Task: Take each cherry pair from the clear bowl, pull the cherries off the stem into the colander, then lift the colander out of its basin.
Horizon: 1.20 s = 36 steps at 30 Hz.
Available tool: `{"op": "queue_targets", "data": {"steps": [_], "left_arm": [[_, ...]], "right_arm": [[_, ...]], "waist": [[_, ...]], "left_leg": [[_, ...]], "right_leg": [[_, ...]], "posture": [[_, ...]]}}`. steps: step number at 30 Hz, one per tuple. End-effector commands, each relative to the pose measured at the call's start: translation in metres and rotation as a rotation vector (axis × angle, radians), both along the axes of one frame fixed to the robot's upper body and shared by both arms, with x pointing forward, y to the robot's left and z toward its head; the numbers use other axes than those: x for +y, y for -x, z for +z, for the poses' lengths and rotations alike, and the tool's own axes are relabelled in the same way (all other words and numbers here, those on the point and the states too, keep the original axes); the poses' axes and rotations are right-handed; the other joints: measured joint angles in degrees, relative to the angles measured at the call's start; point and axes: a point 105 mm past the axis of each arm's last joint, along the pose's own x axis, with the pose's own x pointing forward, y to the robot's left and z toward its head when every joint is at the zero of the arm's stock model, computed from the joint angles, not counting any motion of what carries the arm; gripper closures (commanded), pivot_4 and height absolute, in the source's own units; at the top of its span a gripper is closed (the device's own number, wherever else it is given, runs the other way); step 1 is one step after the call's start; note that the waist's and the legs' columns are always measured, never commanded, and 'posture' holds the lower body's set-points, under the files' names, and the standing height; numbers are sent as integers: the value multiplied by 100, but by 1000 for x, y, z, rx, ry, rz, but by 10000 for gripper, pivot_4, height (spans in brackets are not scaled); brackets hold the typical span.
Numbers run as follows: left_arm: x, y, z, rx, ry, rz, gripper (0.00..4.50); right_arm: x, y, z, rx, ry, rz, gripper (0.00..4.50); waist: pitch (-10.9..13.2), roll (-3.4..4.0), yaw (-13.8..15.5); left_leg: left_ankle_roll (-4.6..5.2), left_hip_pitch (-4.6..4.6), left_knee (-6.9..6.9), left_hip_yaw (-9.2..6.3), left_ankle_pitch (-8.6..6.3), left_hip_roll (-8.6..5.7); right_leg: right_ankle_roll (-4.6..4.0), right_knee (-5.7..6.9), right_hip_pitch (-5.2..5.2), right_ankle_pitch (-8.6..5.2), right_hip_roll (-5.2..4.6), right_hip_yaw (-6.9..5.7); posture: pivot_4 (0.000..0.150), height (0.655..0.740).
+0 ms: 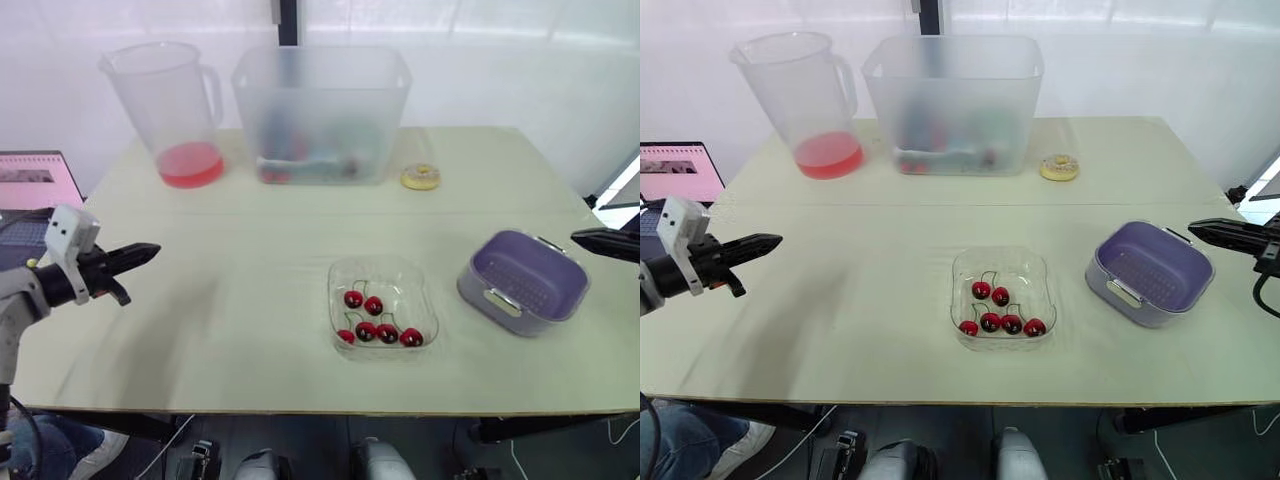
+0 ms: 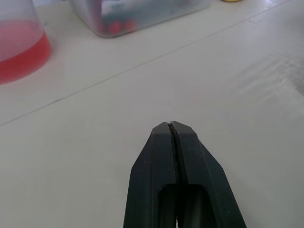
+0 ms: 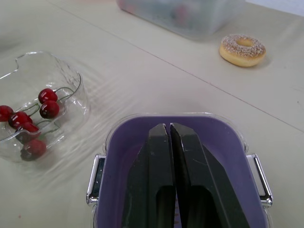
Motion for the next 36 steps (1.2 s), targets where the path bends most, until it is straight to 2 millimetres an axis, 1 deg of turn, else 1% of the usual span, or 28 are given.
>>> {"op": "queue_targets", "data": {"steps": [1,4,6,9,12,14,17,20,23,26,27,29,31,33,36], "left_arm": [[-1,6,14,-21,-2,-36,45000],[-7,4,15,-17,7,-51,45000],[-14,4,15,1,10,-96,45000],[-19,2,15,15,8,-126,45000],[-28,1,18,11,18,-150,45000],[-30,0,19,10,16,-158,45000],[-34,-2,20,3,2,-161,45000],[-29,-6,22,-6,6,-143,45000],[-24,-9,22,-2,-3,-134,45000],[-26,-11,25,-2,-3,-145,45000],[-29,-12,28,-8,4,-154,45000],[-30,-13,35,-24,34,-163,45000],[-35,-15,43,-41,67,-181,45000],[-41,-17,46,-43,63,-195,45000],[-48,-13,48,-22,58,-231,45000]], "right_arm": [[-10,6,16,-67,29,-31,44045],[-15,9,16,-69,22,-48,44045],[-13,12,15,-67,25,-44,44045],[-8,13,15,-70,19,-33,44045],[3,11,15,-82,14,2,44045],[10,8,16,-96,9,13,44045],[22,4,13,-96,0,30,44045],[37,5,9,-90,1,50,44045],[51,7,12,-105,-21,59,44045],[58,12,15,-102,-25,57,44045],[58,13,14,-88,-19,42,44045],[66,16,13,-75,6,39,44045],[73,16,13,-43,4,30,44045],[78,14,14,-22,0,18,44045],[91,12,16,-25,42,53,44045]], "waist": [[0,0,1],[0,0,-2],[0,0,-1],[0,0,-10],[0,0,-19],[0,0,-22],[0,0,-11],[0,0,9],[0,0,8],[0,0,15],[0,0,22],[0,-2,24],[0,-3,14],[0,-3,7],[0,-3,1]], "left_leg": [[1,0,1,0,0,0],[1,0,4,-3,-1,-1],[1,0,7,-6,-1,0],[1,-1,11,-7,-1,0],[1,-1,14,-10,-1,2],[1,-1,15,-10,-1,2],[1,-1,18,-11,-1,1],[1,-4,24,-14,-1,1],[3,-10,34,-26,-2,1],[6,-11,38,-29,-3,1],[6,-13,39,-32,-4,1],[9,-13,45,-42,-5,1],[9,-13,47,-49,-5,1],[10,-13,48,-53,-6,0],[11,-11,48,-56,-6,0]], "right_leg": [[0,0,1,0,0,0],[0,0,4,0,0,-4],[0,2,7,0,0,-6],[0,3,9,0,0,-9],[0,5,9,0,2,-9],[0,6,10,0,2,-9],[0,8,11,0,2,-9],[0,11,11,0,2,-10],[0,10,17,0,1,-23],[0,10,20,0,0,-28],[0,10,22,0,-1,-32],[0,6,34,0,-2,-44],[0,5,40,0,-2,-50],[0,5,41,0,-3,-50],[0,5,42,0,-2,-51]], "posture": [[1500,7131],[1500,7131],[1500,7131],[1500,7131],[1500,7131],[1500,7131],[1500,7131],[1500,7131],[1500,7131],[1500,7131],[1500,7131],[1500,7131],[1500,7131],[1500,7131],[1500,7131]]}}
